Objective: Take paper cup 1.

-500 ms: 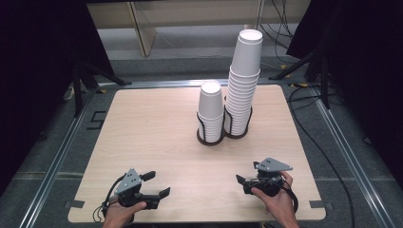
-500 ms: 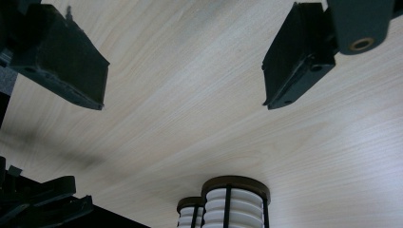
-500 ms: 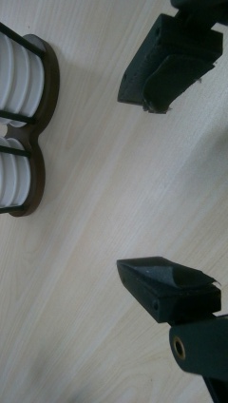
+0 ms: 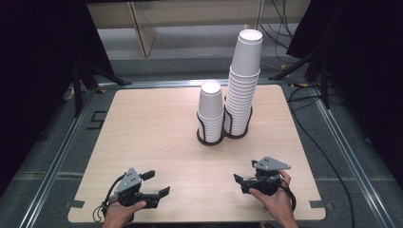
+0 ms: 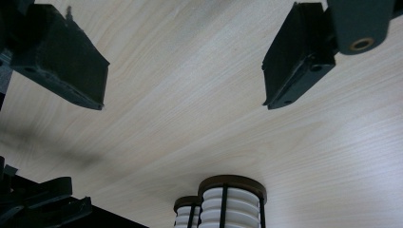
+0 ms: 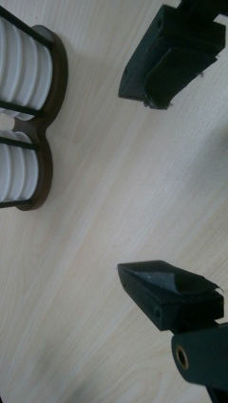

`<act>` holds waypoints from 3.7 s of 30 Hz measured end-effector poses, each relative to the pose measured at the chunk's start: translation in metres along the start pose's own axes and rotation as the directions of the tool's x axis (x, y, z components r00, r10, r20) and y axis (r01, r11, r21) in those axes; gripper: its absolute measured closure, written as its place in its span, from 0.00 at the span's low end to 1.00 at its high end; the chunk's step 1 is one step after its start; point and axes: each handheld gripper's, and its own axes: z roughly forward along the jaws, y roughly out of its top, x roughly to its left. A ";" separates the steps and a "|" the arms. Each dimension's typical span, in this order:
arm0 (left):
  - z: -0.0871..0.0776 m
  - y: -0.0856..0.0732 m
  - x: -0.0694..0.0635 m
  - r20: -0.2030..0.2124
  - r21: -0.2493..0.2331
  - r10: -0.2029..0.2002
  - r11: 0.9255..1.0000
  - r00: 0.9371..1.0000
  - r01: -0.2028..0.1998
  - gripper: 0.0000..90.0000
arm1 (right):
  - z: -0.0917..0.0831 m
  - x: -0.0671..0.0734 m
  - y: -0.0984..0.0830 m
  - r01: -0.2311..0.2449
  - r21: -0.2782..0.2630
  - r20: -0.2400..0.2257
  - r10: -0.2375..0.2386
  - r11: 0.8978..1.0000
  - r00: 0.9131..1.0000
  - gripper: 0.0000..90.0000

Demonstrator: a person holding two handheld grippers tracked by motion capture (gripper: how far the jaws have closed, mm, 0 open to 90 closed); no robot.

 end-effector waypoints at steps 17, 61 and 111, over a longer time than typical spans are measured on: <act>0.000 0.000 0.001 -0.004 -0.004 0.003 1.000 1.000 -0.003 0.16 | 0.001 -0.001 0.007 0.027 -0.014 0.010 -0.027 1.000 1.000 0.18; 0.001 0.001 0.003 -0.025 -0.015 0.011 1.000 1.000 -0.011 0.16 | 0.023 0.005 0.092 0.080 -0.134 -0.003 -0.081 0.988 0.997 0.18; 0.005 0.001 0.002 -0.022 -0.011 0.008 1.000 1.000 -0.008 0.16 | 0.053 0.001 0.186 0.062 -0.239 0.022 -0.058 0.969 0.998 0.19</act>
